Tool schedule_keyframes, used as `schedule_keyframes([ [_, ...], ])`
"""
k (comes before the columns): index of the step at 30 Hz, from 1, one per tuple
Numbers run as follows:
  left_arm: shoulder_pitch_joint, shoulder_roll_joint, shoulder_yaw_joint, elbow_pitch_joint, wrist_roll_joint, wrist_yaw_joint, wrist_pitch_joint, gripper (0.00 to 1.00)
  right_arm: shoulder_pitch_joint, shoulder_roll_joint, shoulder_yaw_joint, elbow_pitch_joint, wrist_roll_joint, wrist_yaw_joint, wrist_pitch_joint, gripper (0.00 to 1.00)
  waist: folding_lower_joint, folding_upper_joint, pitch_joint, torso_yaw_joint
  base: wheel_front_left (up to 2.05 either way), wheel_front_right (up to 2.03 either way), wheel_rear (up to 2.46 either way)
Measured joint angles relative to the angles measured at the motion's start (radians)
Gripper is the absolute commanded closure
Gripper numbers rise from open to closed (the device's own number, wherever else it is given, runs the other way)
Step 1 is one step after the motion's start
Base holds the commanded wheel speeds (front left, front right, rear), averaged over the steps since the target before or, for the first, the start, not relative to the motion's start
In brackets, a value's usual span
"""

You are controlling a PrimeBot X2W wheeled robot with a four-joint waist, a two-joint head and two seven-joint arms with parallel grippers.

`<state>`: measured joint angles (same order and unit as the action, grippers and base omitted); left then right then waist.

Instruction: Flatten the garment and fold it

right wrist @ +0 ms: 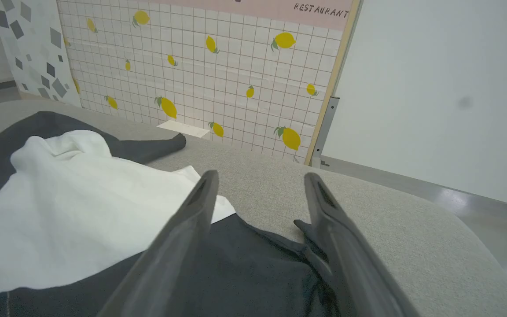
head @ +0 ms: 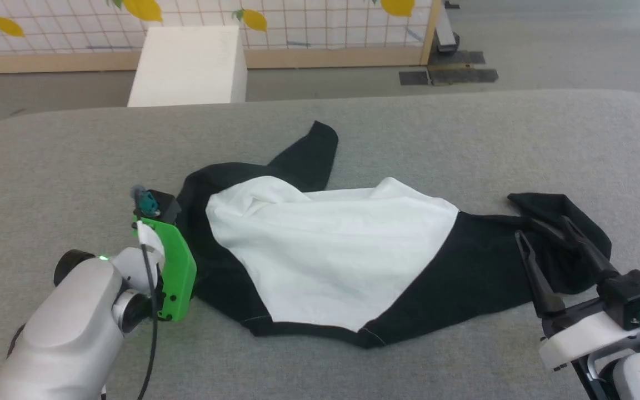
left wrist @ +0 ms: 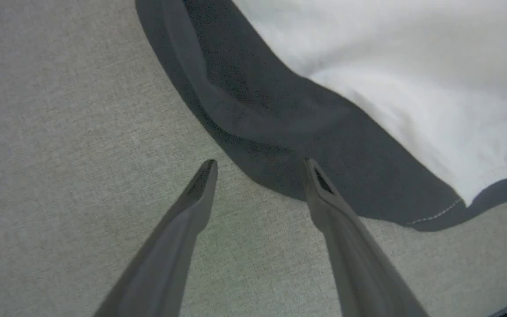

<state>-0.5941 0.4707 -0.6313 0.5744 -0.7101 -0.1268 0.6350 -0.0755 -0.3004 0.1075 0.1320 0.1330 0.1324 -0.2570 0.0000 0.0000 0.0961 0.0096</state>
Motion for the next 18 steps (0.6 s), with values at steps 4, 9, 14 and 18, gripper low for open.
schedule_keyframes([
  [4, -0.031, -0.008, -0.071, 0.077, -0.008, 0.0, 0.014, 0.0, -0.026, -0.01, 0.02, 0.009, 0.003, 0.0, 0.0, 0.0, 0.0, 0.0, 0.019, -0.018, 0.0, 0.0, 0.0],
  [9, -0.072, -0.014, -0.135, 0.128, -0.041, 0.0, 0.01, 0.0, -0.069, -0.055, 0.035, 0.012, 0.012, 0.0, 0.0, 0.0, 0.0, 0.0, 0.04, -0.031, 0.0, 0.0, 0.0],
  [14, -0.096, -0.02, -0.189, 0.145, -0.103, 0.0, -0.022, 1.0, -0.116, -0.119, 0.079, 0.009, 0.03, 0.0, 0.026, 0.0, 0.0, 0.0, 0.041, -0.019, 0.0, 0.0, 0.0],
  [18, -0.098, -0.019, -0.192, 0.142, -0.169, 0.0, -0.075, 1.0, -0.17, -0.194, 0.144, -0.009, 0.055, 0.0, 0.072, 0.0, 0.0, 0.0, 0.032, -0.008, 0.0, 0.0, 0.0],
])
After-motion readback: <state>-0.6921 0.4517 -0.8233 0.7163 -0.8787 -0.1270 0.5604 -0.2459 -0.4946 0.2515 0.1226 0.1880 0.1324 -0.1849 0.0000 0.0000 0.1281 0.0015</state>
